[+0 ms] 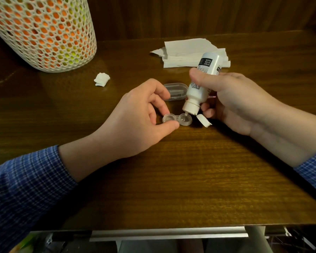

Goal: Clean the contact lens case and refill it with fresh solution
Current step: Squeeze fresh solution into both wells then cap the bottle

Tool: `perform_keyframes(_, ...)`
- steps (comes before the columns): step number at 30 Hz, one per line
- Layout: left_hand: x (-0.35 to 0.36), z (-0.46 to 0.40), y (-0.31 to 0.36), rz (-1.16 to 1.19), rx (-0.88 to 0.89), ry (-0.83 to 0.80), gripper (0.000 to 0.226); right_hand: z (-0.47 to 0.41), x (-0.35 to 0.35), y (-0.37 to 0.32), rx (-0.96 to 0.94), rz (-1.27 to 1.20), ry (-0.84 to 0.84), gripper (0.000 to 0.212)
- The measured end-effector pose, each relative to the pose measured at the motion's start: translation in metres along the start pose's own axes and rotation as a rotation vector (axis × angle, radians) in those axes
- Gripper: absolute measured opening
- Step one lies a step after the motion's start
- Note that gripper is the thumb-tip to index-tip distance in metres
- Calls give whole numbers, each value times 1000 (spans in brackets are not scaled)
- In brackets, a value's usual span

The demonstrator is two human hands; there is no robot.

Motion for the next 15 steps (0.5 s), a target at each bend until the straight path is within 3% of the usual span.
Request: perform_keyframes(15,0,0,0,-5,-12,4,50,1,1,-3,58,-30,63,31)
Point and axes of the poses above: each hand's wrist, its own z-axis away from the middle knuckle, its own x-axis out of the palm, y = z × x, the point moved 2 cm from there along -z, towards the middle knuckle, and after that the axes turned 12 degrees about y, right-handed, at the moved point
